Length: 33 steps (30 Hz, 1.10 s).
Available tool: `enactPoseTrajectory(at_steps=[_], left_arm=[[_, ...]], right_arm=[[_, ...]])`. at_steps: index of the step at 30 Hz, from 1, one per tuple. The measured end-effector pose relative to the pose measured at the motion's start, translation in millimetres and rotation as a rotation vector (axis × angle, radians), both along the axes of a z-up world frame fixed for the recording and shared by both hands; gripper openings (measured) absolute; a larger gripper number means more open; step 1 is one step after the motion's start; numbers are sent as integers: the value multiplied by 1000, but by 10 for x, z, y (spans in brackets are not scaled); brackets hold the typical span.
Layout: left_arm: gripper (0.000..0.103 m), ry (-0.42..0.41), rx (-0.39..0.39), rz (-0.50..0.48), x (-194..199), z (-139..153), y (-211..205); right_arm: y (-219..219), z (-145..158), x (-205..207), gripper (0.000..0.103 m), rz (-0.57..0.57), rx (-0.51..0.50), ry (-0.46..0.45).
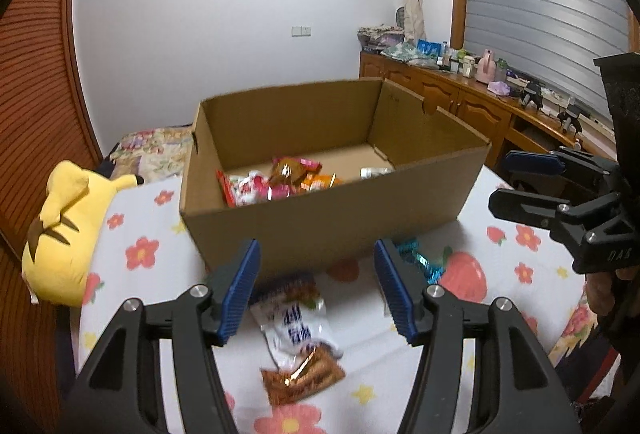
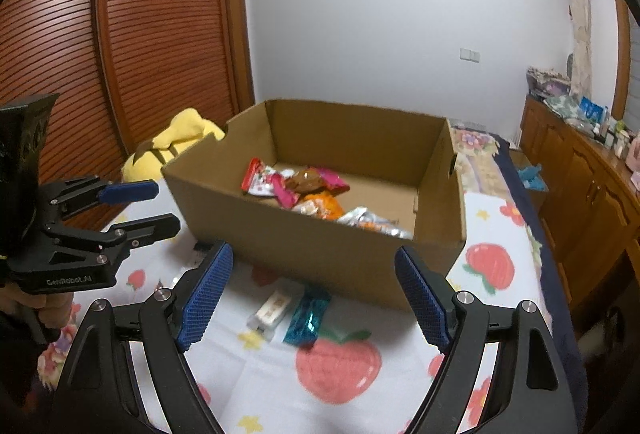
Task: Organize snacks
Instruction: 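Withdraw both tools from the box toward the remaining snacks, then grasp the blue-wrapped candy with the right tool while the left tool reaches the white duck-neck pouch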
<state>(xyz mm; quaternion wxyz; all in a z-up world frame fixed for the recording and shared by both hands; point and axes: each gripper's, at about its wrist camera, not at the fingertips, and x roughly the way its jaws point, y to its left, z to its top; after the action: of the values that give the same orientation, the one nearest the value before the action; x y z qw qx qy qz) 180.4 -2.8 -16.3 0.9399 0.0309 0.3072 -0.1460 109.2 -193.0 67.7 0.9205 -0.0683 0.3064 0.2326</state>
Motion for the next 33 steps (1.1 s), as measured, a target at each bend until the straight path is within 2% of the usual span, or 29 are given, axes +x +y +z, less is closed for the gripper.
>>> enactPoseTrajectory(at_steps=[13, 18, 23, 26, 33], left_arm=[[60, 138, 19, 30, 121, -567, 80], [60, 179, 32, 33, 187, -712, 52], [60, 208, 34, 42, 280, -803, 62], [60, 220, 32, 44, 309, -837, 57], [61, 247, 20, 48, 397, -915, 77]], right_arm=[[146, -454, 19, 82, 18, -28, 91], [198, -631, 116, 67, 24, -69, 125], [202, -808, 256, 53, 29, -67, 178], [190, -874, 326, 51, 20, -68, 197], [195, -954, 394, 38, 18, -70, 225]])
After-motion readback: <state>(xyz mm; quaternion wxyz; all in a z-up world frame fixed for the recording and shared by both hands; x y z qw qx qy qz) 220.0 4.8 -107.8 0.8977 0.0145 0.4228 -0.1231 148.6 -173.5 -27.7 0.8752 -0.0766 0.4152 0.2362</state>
